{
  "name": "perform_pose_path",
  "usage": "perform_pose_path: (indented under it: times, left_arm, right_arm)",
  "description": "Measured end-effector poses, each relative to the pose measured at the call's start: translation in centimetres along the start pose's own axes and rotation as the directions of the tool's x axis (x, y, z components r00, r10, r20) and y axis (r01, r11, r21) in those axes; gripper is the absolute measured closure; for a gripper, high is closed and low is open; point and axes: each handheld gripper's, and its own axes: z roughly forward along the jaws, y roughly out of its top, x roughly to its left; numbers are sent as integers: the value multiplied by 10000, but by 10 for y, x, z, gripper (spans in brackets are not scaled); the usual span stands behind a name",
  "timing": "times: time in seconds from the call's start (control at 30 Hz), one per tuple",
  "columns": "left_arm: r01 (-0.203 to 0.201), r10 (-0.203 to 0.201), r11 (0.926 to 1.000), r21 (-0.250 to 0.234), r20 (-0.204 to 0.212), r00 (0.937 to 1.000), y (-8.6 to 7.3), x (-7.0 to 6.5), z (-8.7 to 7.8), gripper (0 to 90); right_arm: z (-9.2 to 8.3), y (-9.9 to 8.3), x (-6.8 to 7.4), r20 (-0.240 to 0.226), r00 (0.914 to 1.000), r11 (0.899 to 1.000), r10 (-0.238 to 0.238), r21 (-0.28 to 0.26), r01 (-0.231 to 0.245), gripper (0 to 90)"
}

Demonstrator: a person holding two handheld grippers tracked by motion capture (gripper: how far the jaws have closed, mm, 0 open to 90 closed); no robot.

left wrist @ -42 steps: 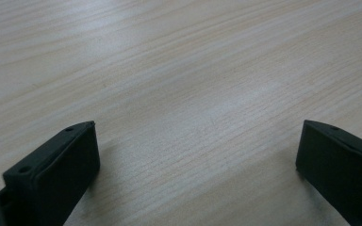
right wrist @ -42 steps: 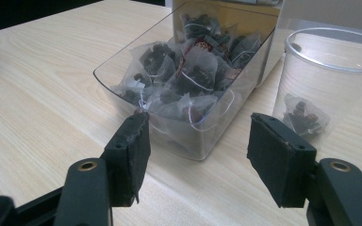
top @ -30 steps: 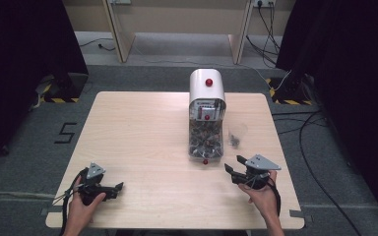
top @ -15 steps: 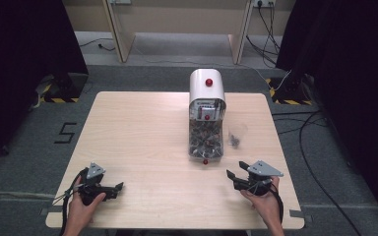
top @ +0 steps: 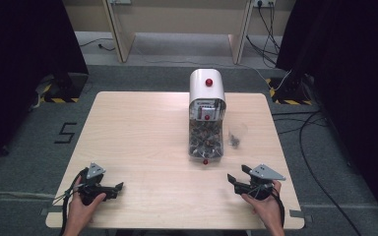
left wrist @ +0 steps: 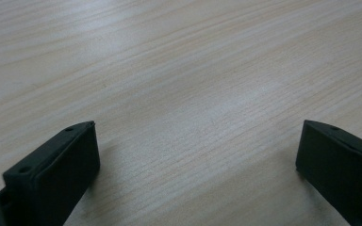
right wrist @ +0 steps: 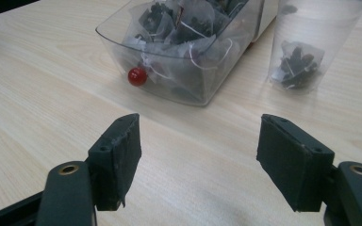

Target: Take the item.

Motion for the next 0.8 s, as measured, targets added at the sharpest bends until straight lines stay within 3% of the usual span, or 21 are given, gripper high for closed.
perform_pose_path:
  times: [0.63, 0.8]
  left_arm:
    - [-2, 2, 10000, 1, 1, 10000, 0, 0, 0, 0]
    - [-5, 5, 10000, 3, 0, 10000, 0, 0, 0, 0]
  right_arm:
    - [-3, -17, 11, 169, 9992, 9974, 348, 619, -358, 258]
    - [-7, -22, 16, 306, 9995, 9956, 56, 929, -84, 259]
